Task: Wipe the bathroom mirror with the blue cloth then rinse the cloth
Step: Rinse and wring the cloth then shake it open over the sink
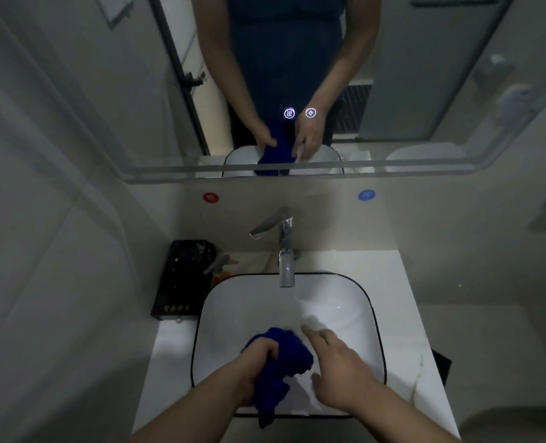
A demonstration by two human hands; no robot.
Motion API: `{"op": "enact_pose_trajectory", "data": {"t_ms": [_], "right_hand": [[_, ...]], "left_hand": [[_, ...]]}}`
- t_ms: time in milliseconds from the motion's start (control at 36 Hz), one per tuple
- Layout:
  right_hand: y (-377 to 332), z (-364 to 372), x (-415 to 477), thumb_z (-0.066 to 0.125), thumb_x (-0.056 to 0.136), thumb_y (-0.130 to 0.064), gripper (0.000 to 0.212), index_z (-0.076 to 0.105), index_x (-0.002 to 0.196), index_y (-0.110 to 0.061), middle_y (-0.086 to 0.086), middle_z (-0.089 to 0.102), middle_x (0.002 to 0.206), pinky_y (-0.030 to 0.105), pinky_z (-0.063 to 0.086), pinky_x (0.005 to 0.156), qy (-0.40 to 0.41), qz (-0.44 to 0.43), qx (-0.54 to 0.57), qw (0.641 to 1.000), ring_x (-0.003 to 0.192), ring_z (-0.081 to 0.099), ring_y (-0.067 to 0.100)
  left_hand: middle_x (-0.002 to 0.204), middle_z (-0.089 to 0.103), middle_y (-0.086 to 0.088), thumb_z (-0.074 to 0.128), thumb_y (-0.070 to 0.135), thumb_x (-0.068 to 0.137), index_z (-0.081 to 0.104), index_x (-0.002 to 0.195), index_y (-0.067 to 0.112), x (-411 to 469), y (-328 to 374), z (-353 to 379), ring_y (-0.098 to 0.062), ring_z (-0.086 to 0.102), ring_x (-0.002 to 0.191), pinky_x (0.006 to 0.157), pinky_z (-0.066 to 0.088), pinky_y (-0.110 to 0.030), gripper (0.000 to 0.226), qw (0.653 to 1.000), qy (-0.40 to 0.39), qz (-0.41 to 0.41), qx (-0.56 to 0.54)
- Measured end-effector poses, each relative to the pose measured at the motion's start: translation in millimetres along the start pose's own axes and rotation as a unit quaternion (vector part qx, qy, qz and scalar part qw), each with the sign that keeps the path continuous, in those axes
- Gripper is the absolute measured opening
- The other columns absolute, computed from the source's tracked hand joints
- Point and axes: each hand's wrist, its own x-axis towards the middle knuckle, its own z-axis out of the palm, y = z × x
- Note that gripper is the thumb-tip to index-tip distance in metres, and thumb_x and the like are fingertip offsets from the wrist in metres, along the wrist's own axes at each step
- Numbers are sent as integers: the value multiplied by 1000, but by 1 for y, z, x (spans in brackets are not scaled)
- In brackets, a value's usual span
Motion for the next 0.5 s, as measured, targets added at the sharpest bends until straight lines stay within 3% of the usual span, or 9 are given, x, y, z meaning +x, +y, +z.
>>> {"op": "enact_pose_trajectory", "data": {"t_ms": [56,111,194,250,306,333,417,500], "right_hand": [[9,10,13,81,80,-45,123,-3,170,-43,3,11,178,38,38,124,-7,0,-32,999,160,29,28],[19,16,28,83,74,-56,131,-7,169,-47,1,4,180,40,30,130,17,-33,-28,999,165,19,25],[23,9,41,74,84,-38,99,14,161,-55,-10,28,171,35,33,129,35,-90,59,994,159,31,11],[20,-4,45,73,86,-21,76,39,146,-52,-18,53,146,32,50,114,9,-67,113,991,136,55,4],[16,-15,49,73,85,-14,60,50,131,-44,-16,65,118,25,60,86,-28,-44,98,994,104,65,3],[15,-20,52,72,83,-12,58,51,128,-43,-13,66,112,22,59,77,-50,-40,90,994,98,66,5],[11,-26,59,64,79,-10,51,56,111,-49,-8,69,107,31,62,76,-77,-27,101,992,97,68,13],[8,-25,68,54,75,-9,44,63,102,-42,-3,72,102,36,63,77,-77,-11,151,985,95,70,18]], "left_hand": [[77,66,-13,71,21,57,66,94,3,-13,8,2,-26,56,60,61,45,-31,41,999,-18,18,38],[91,72,-13,76,30,75,73,106,4,-19,17,3,-23,61,66,62,47,-30,41,993,-50,35,97],[112,79,-10,87,48,83,73,129,12,-30,31,6,-29,75,90,79,60,-35,60,976,-79,63,193],[124,79,-10,91,46,83,69,134,18,-35,40,4,-32,76,112,97,62,-42,62,956,-80,89,269],[126,78,-7,91,40,84,67,135,22,-39,47,1,-23,76,109,94,64,-37,59,934,-72,88,339],[126,77,-4,92,42,82,66,136,25,-39,50,-1,-19,76,108,94,63,-35,62,920,-67,80,377],[119,76,5,96,56,68,65,133,36,-34,55,-5,-16,74,107,100,60,-40,74,867,-24,56,495],[119,75,8,97,52,68,61,140,33,-23,53,-3,-14,72,110,103,59,-39,83,823,23,86,561]]}}
